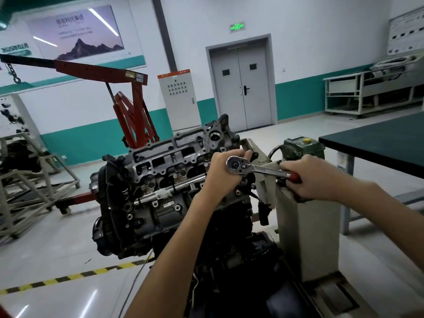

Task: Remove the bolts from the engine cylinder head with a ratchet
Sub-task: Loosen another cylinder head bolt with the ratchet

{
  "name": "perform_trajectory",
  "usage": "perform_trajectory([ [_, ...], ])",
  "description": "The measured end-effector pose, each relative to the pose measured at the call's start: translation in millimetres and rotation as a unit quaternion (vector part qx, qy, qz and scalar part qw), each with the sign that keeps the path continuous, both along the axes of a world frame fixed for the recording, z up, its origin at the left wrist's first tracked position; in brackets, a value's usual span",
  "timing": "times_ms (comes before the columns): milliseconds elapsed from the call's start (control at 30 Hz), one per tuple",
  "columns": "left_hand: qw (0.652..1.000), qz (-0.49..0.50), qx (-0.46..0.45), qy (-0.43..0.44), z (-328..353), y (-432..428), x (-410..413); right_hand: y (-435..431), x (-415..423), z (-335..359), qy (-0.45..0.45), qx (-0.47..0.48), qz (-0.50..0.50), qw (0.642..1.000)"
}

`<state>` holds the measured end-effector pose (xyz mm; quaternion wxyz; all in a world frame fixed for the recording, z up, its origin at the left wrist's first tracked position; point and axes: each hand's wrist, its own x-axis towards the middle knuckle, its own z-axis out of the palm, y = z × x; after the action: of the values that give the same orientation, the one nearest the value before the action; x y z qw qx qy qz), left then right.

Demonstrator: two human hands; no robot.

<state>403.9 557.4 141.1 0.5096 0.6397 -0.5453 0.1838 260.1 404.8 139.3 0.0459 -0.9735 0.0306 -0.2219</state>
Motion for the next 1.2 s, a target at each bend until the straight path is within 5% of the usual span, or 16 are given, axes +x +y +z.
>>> perform_trajectory([
  [67,0.999,-0.010,-0.039,0.031,-4,-4,-3,-6,1,2,-0.018,-0.002,0.004,1.000],
  [167,0.991,-0.025,-0.112,0.069,-13,-12,-5,20,-3,-39,-0.033,0.168,0.017,0.985],
  [367,0.977,-0.013,-0.174,0.123,-18,-21,-14,139,19,-97,-0.121,0.542,0.089,0.827],
  [433,0.978,-0.015,-0.159,0.136,-17,-18,-11,139,21,-95,-0.114,0.527,0.083,0.838],
  [600,0.999,-0.010,-0.013,0.042,-9,0,0,37,-4,-48,-0.007,0.201,0.042,0.979],
  [733,0.998,-0.021,0.055,0.011,2,4,3,-10,-3,13,0.012,-0.053,-0.003,0.999],
  [800,0.999,-0.021,0.007,0.050,-3,4,4,-3,-1,7,-0.004,-0.025,-0.002,1.000],
  [900,0.989,-0.004,-0.101,0.107,-13,-3,-1,40,-1,-41,-0.025,0.183,0.024,0.982],
  [1067,0.974,0.007,-0.181,0.138,-14,-12,-12,138,21,-91,-0.120,0.505,0.082,0.850],
  [1133,0.977,0.012,-0.168,0.134,-14,-11,-9,147,27,-92,-0.118,0.516,0.083,0.844],
  [1200,0.982,-0.009,-0.128,0.139,-13,-7,-5,123,19,-83,-0.107,0.443,0.067,0.888],
])
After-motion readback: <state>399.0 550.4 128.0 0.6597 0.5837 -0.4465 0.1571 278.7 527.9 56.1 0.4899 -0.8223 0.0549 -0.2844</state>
